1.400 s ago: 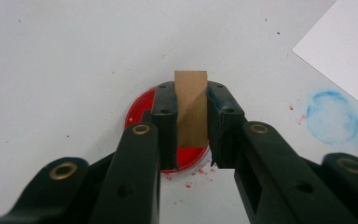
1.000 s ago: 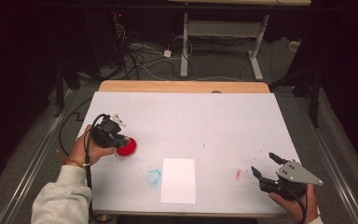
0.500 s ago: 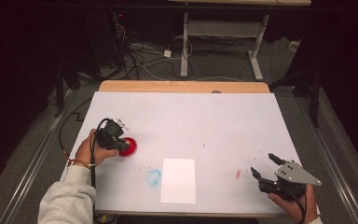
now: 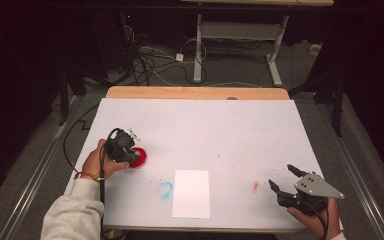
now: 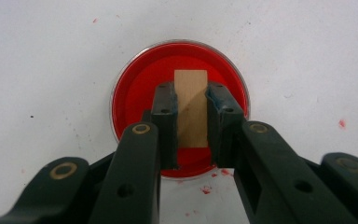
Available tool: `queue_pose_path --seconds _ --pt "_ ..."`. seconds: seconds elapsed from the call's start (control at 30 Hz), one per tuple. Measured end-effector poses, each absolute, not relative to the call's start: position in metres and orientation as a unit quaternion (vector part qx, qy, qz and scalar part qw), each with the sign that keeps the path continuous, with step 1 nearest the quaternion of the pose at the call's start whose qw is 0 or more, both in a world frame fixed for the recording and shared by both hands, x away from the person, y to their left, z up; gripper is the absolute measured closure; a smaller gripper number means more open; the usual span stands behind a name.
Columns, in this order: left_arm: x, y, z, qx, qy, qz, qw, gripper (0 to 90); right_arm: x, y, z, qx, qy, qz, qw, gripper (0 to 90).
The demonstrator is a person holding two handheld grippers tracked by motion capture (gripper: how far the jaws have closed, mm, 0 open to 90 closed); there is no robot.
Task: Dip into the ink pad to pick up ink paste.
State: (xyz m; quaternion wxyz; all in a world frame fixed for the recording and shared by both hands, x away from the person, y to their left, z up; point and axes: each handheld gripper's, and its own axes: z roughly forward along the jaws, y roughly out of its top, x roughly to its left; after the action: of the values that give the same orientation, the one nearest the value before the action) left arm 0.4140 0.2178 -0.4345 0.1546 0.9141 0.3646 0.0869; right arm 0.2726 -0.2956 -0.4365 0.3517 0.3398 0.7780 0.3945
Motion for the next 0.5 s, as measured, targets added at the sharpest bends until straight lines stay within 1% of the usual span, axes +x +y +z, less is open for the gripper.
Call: queue_pose_path --seconds 0.27,0.37,0.5 --pt "0.411 0.219 -0.435 0.91 0.37 0.095 0.163 73.9 0.274 -0.293 -0.436 0.335 0.78 0.395 0.351 26.5" --pt "0.411 0.223 -0.434 0.903 0.382 0.087 0.175 73.8 0.274 -0.293 -0.436 0.335 0.78 0.396 0.351 26.4" --pt "0.409 0.23 -0.422 0.894 0.392 0.098 0.195 73.8 0.274 -0.295 -0.435 0.335 0.776 0.401 0.352 26.3"
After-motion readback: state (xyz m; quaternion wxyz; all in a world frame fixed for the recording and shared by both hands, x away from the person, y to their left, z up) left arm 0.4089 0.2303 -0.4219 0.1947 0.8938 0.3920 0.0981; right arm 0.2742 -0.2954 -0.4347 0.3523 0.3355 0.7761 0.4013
